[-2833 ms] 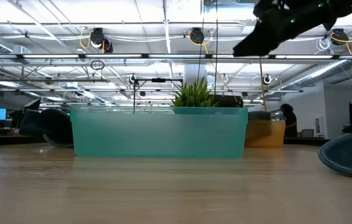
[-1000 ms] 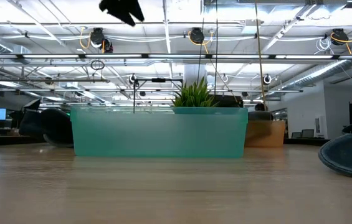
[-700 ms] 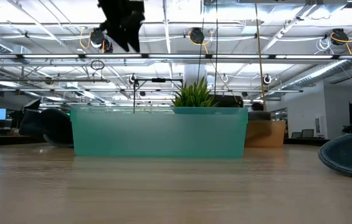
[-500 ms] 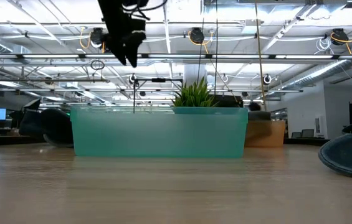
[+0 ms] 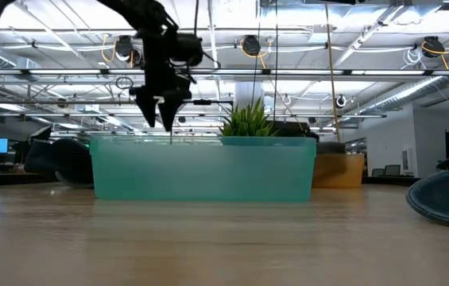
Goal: Pick & Place hat
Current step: Put the top gray cap into the orange bin
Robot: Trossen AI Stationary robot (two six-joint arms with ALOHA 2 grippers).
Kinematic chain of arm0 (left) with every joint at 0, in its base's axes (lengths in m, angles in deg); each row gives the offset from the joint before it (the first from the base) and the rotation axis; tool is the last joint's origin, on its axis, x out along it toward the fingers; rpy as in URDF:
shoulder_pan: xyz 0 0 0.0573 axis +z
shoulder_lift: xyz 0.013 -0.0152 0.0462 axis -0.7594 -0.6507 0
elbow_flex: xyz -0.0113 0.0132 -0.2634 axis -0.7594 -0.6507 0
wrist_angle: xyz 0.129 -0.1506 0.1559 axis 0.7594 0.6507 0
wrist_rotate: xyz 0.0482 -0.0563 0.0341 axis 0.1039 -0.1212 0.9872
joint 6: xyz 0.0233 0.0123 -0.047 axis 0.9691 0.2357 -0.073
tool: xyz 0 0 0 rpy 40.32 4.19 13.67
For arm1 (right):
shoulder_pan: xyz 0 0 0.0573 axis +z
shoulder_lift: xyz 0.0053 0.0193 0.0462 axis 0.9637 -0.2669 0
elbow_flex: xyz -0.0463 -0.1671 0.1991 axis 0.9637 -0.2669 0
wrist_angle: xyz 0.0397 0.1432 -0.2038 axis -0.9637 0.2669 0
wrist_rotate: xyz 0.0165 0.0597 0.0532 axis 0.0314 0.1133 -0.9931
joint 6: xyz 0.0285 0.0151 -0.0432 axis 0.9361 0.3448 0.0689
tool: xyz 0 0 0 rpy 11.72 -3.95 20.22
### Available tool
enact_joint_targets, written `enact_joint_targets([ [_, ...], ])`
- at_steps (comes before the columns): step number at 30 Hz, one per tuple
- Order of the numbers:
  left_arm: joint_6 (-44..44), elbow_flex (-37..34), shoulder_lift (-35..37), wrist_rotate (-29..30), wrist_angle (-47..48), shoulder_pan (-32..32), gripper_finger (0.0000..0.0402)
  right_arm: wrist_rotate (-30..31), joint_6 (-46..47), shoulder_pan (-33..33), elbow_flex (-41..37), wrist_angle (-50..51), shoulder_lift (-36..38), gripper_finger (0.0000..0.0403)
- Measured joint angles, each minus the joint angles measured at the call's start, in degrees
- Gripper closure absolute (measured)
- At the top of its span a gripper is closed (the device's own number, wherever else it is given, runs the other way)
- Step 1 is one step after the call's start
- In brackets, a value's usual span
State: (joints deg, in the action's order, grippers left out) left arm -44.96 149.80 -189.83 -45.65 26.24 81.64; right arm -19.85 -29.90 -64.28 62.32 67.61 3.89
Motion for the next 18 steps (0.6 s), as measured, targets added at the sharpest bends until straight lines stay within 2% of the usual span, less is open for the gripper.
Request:
enact_joint_targets([
  [5, -0.69, -0.02, -4.84, -3.76, 0.09, -0.37, 0.0083, -0.02, 0.0, 0.0, 0.0, -0.01, 0.0, 0.0064],
  [12, -0.61, -0.02, -10.05, -3.76, 0.36, -0.85, 0.0086, -0.04, 0.0, 0.0, 0.0, 0.22, 0.0, 0.0064],
  [18, -0.82, -0.35, -11.77, -4.09, 1.15, -0.76, 0.0086, -0.03, -0.07, 0.0, 0.0, 0.22, 0.0, 0.0064],
])
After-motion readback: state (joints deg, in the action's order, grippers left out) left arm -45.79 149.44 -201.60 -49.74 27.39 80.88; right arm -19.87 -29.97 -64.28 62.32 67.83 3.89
